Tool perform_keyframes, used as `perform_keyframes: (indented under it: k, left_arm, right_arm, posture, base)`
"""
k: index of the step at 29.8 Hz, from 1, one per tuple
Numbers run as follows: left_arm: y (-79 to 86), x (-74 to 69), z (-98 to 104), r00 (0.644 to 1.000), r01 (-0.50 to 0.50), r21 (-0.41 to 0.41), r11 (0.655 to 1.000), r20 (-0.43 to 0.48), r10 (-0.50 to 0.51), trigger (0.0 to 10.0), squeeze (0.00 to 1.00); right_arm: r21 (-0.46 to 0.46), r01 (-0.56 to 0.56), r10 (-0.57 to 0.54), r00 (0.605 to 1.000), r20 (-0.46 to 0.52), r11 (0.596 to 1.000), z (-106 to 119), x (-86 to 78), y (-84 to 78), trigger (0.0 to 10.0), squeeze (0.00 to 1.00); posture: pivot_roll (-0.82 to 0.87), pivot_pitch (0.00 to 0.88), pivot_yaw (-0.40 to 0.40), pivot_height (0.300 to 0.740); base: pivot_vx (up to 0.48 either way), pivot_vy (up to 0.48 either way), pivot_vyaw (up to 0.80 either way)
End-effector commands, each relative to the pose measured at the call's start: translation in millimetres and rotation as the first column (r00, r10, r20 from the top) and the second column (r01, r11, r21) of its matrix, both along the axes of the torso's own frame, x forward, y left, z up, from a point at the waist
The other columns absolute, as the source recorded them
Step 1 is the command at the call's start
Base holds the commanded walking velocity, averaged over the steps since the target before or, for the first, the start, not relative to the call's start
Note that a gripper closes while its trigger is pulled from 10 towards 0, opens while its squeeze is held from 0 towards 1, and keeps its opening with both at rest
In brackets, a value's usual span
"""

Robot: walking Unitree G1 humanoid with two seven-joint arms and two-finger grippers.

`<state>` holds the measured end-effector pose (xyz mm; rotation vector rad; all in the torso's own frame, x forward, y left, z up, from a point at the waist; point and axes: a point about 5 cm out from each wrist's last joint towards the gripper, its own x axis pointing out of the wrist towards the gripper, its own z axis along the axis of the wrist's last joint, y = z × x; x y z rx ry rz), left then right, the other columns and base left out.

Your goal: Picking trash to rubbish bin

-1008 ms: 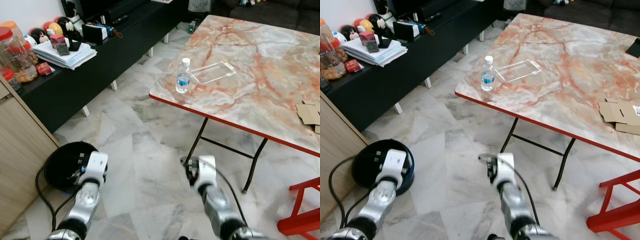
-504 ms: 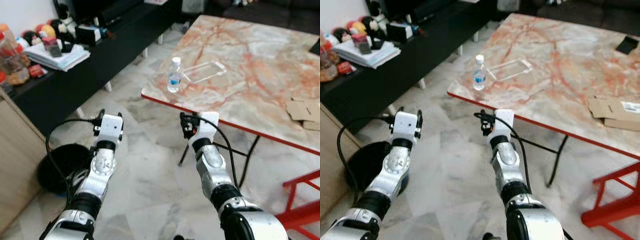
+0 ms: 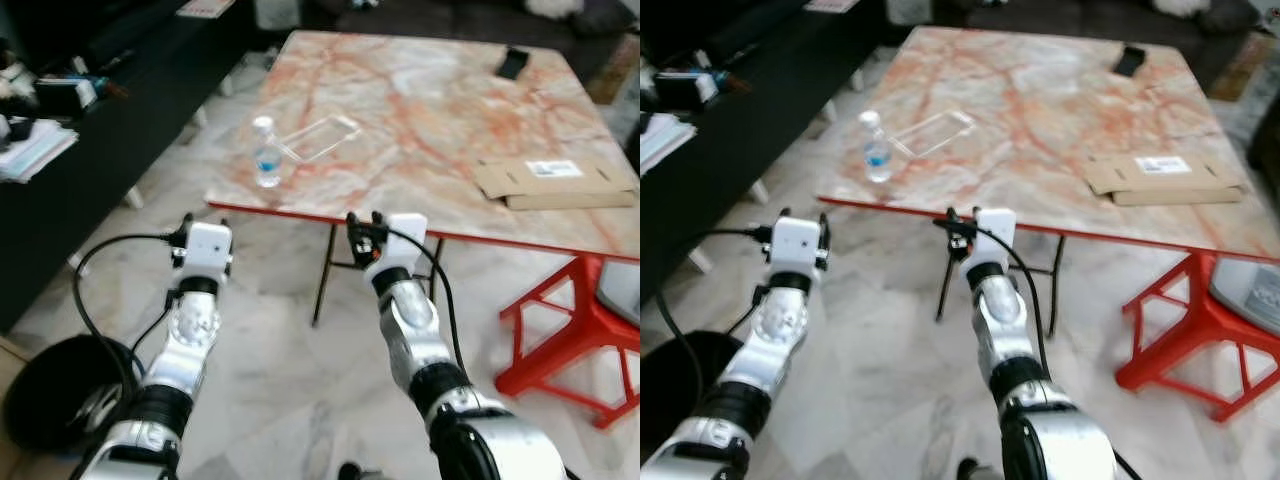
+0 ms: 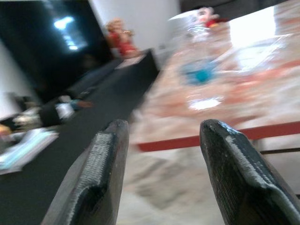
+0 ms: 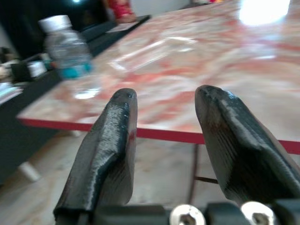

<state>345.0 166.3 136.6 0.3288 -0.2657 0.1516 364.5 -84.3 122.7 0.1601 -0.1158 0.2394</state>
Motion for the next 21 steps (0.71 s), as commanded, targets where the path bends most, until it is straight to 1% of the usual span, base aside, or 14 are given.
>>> perform_keyframes:
  k: [1, 8, 12, 19, 21]
  left_arm:
    - [-3.9, -0.9, 1, 1.000, 0.010, -0.021, 1.000, 0.010, -0.010, 10.0, 0.00]
    - [-6.1, -0.8, 5, 1.000, 0.026, -0.017, 1.000, 0.016, -0.026, 10.0, 0.00]
    - [-8.7, 0.7, 11, 0.999, 0.032, -0.007, 0.999, 0.034, -0.031, 10.0, 0.00]
    - [-9.1, 2.0, 15, 0.999, 0.031, -0.019, 0.999, 0.036, -0.030, 10.0, 0.00]
    - [-8.3, 3.6, 20, 0.999, 0.023, -0.018, 1.000, 0.048, -0.022, 10.0, 0.00]
  right_arm:
    - [0.007, -0.002, 0.002, 1.000, 0.021, 1.000, 6, 1.8, 1.0, 10.0, 0.00]
    - [0.018, -0.009, 0.008, 1.000, 0.026, 1.000, 8, 2.2, 3.8, 10.0, 0.00]
    - [0.019, -0.013, 0.012, 0.999, 0.030, 1.000, 10, 2.9, 6.2, 10.0, 0.00]
    - [0.032, -0.018, 0.016, 0.999, 0.049, 0.999, 14, 3.1, 8.1, 10.0, 0.00]
    - [0.032, -0.024, 0.022, 0.997, 0.073, 0.999, 20, 4.5, 9.8, 10.0, 0.00]
  posture:
    - [0.13, 0.067, -0.009, 0.740]
    - [0.13, 0.070, -0.010, 0.740]
    - [0.13, 0.082, -0.010, 0.740]
    - [0.13, 0.088, -0.007, 0.740]
    - [0.13, 0.096, -0.006, 0.740]
  base:
    - [0.000, 0.000, -0.80]
    - [0.000, 0.000, -0.80]
    - [0.000, 0.000, 0.00]
    - [0.000, 0.000, 0.00]
    - [0.274, 0.000, 0.00]
